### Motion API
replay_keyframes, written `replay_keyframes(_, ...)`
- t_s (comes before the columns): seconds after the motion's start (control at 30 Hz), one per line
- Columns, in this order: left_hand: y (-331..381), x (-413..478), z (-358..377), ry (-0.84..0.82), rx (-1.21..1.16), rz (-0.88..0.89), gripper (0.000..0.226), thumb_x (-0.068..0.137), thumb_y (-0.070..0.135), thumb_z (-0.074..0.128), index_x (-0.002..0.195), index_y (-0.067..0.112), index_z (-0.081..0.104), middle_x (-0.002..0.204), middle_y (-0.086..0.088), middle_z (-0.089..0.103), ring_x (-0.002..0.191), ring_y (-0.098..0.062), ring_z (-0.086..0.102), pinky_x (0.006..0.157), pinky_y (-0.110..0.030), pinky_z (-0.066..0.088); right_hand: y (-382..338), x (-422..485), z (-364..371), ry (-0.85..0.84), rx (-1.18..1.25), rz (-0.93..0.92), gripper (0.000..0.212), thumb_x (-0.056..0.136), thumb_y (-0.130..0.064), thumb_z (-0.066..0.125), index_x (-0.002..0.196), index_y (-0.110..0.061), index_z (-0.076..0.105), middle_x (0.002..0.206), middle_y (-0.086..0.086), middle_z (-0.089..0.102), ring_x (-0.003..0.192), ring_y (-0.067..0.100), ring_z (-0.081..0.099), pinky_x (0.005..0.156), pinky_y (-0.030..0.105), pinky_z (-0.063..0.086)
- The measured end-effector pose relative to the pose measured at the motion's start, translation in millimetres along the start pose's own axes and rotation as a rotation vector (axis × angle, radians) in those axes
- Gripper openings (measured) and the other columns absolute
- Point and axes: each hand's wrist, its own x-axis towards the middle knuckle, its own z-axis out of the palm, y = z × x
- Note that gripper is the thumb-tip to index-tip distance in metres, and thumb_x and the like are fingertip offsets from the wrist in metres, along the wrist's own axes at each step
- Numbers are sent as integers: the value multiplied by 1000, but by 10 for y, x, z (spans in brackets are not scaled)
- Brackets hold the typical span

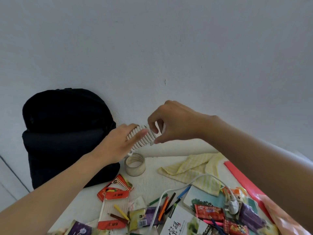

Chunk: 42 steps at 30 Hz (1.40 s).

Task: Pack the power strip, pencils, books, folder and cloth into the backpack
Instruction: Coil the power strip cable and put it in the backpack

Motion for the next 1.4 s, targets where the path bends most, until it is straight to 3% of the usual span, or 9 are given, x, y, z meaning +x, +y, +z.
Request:
replay_keyframes(0.2, 169, -199, -66, -174, -106, 108, 64, 59, 86, 74, 108, 44, 67, 98, 12, 68, 90, -11, 68, 78, -39, 60, -21, 29, -164, -38, 428, 8, 41, 64, -22, 95, 64, -2, 59, 58, 9, 60, 52, 12, 53, 53, 15, 40)
replay_keyframes(0.37, 418, -188, -111, -126, -143, 180, 55, 70, 83, 67, 102, 38, 75, 96, 9, 72, 87, -13, 70, 76, -43, 60, 21, 139, -16, 165, 648, 78, 45, 71, -11, 90, 60, 5, 50, 51, 20, 56, 44, 15, 57, 47, 21, 42)
replay_keyframes(0.7, 469, -199, -44, -104, -365, 132, 46, 66, 65, 82, 97, 31, 80, 94, 1, 77, 86, -21, 73, 77, -53, 60, 204, 264, 228, -10, 837, 505, 50, 80, -36, 83, 56, -10, 47, 47, 0, 41, 43, 10, 35, 46, 19, 34)
replay_keyframes(0.83, 415, -220, -29, -117, -575, 77, 53, 68, 57, 80, 99, 14, 80, 95, -6, 78, 89, -20, 75, 76, -29, 58, 232, 192, 249, 108, 974, 455, 38, 86, -35, 78, 68, -6, 60, 62, 6, 54, 53, 10, 47, 54, 21, 42)
replay_keyframes(0.97, 390, -225, -111, -138, -925, -159, 82, 48, 80, 81, 100, 16, 81, 98, -11, 78, 87, -25, 75, 72, -31, 60, 291, 69, 299, 130, 1365, 379, 18, 96, -26, 64, 88, -14, 75, 95, 5, 69, 89, 18, 61, 77, 29, 50)
replay_keyframes(1.07, 405, -209, -147, -203, -1192, -188, 77, 61, 74, 79, 102, 9, 78, 86, -17, 70, 67, -30, 68, 58, -36, 59, 209, 74, 397, 118, 1538, 360, 29, 104, -22, 48, 116, -7, 70, 115, 17, 67, 100, 28, 60, 82, 36, 56)
replay_keyframes(1.13, 412, -191, -183, -185, -1312, -219, 73, 72, 70, 73, 102, 3, 74, 86, -19, 66, 61, -30, 65, 56, -35, 57, 94, 121, 437, 176, 1648, 384, 28, 104, -21, 46, 119, -12, 68, 108, 5, 70, 95, 19, 63, 85, 38, 55)
replay_keyframes(1.27, 351, -170, -259, -154, -1405, -351, 70, 85, 69, 57, 104, 3, 72, 88, -17, 66, 63, -27, 64, 56, -35, 55, -5, 181, 507, 153, 1765, 342, 47, 102, -50, 40, 125, -20, 67, 109, 1, 65, 105, 19, 54, 93, 46, 45)
replay_keyframes(1.4, 178, -223, -264, -153, -1290, -345, 77, 88, 70, 59, 120, 2, 68, 94, -19, 65, 67, -28, 64, 59, -37, 56, -117, 324, 617, 145, 1523, 332, 62, 88, -62, 61, 133, -20, 61, 128, 4, 65, 119, 27, 59, 101, 49, 46)
